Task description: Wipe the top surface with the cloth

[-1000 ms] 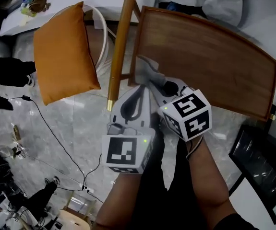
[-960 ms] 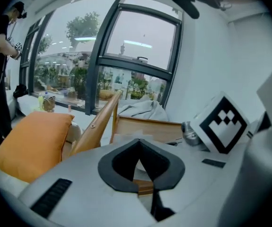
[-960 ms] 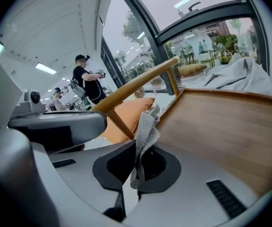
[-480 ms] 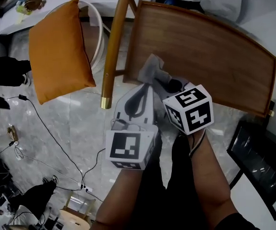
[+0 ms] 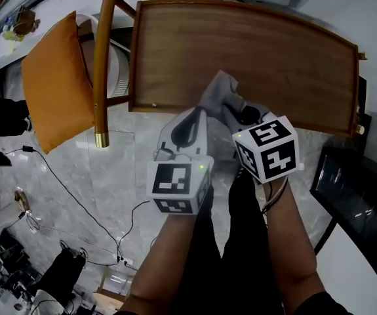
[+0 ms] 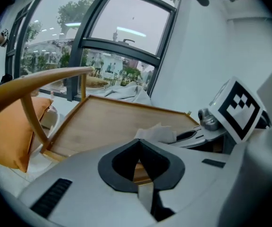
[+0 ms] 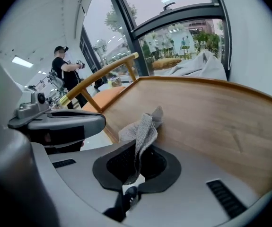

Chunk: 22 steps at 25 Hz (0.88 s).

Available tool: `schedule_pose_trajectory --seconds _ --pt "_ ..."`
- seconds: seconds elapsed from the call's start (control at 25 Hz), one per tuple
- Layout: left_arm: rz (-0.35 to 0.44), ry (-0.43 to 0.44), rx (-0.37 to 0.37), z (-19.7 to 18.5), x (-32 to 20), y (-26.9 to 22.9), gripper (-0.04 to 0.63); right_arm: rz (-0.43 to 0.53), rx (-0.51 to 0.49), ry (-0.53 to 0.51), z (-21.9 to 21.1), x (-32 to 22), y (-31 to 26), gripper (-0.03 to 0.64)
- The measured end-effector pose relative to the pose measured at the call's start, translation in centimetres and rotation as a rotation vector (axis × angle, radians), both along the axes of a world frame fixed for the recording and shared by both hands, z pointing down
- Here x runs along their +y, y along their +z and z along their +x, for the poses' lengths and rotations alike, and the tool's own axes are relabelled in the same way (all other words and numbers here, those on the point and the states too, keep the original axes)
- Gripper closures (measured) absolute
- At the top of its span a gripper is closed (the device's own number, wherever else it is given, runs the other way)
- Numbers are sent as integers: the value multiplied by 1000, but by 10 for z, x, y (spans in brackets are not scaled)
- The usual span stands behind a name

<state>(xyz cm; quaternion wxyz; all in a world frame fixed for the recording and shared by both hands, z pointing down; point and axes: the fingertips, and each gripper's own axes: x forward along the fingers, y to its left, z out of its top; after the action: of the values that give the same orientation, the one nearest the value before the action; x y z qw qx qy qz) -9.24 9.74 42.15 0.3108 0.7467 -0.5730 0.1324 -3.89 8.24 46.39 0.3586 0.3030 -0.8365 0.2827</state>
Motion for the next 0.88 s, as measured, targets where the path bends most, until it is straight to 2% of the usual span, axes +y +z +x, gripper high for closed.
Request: schedule_pose_trajectory --seconds 0.88 --pt "16 284 39 253 -18 -4 584 53 156 276 277 -10 -13 588"
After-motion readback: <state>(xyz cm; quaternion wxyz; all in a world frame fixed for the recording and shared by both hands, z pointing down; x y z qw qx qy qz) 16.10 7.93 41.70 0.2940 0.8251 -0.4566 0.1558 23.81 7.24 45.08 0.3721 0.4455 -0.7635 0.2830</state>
